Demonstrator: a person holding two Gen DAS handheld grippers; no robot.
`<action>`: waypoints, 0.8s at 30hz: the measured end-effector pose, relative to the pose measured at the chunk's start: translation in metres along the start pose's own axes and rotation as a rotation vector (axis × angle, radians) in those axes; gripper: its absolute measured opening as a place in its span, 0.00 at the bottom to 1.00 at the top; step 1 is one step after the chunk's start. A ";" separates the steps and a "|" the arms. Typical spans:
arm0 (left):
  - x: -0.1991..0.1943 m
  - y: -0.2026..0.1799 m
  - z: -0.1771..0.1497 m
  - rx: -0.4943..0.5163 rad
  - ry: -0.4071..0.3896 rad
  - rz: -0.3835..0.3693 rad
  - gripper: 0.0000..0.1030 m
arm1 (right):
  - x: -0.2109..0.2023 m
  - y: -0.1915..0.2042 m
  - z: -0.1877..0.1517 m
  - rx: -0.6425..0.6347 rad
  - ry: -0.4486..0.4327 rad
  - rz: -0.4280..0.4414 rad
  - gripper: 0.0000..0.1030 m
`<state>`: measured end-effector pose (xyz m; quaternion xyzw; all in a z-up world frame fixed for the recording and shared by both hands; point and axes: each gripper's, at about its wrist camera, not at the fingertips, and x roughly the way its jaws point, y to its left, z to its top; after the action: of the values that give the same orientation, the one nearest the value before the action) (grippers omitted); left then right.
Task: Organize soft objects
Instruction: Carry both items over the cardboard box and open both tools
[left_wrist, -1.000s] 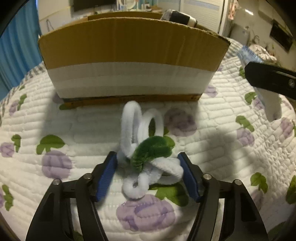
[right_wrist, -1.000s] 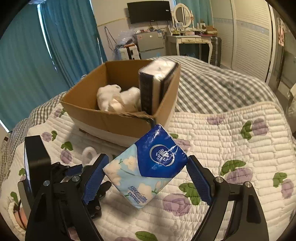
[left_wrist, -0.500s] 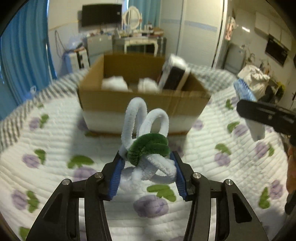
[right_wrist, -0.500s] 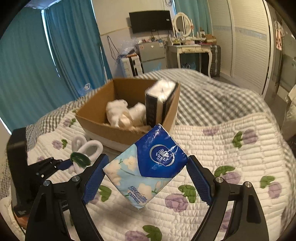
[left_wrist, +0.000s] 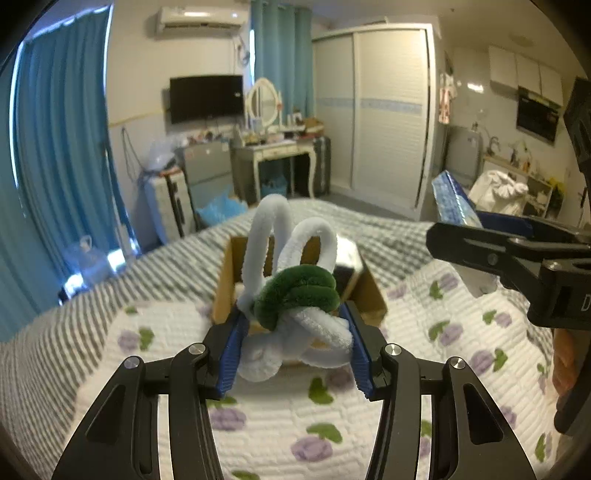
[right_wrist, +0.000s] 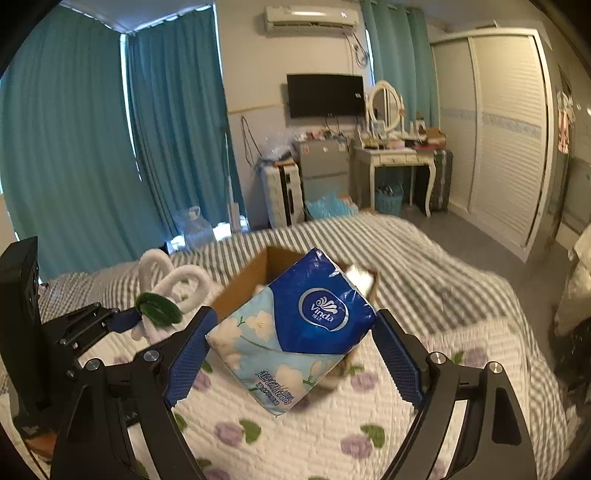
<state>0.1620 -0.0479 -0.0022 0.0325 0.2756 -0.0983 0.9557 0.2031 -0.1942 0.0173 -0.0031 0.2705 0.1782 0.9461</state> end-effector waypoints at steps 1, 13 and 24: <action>0.002 0.003 0.006 -0.006 -0.009 0.001 0.48 | 0.002 0.001 0.006 0.000 -0.007 0.007 0.83; 0.101 0.044 0.028 -0.061 0.037 0.019 0.48 | 0.113 -0.007 0.052 0.017 0.030 0.014 0.83; 0.167 0.037 0.010 -0.003 0.074 -0.042 0.53 | 0.215 -0.048 0.040 0.096 0.123 0.024 0.85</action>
<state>0.3131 -0.0415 -0.0822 0.0290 0.3113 -0.1169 0.9427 0.4094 -0.1631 -0.0635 0.0344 0.3365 0.1756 0.9245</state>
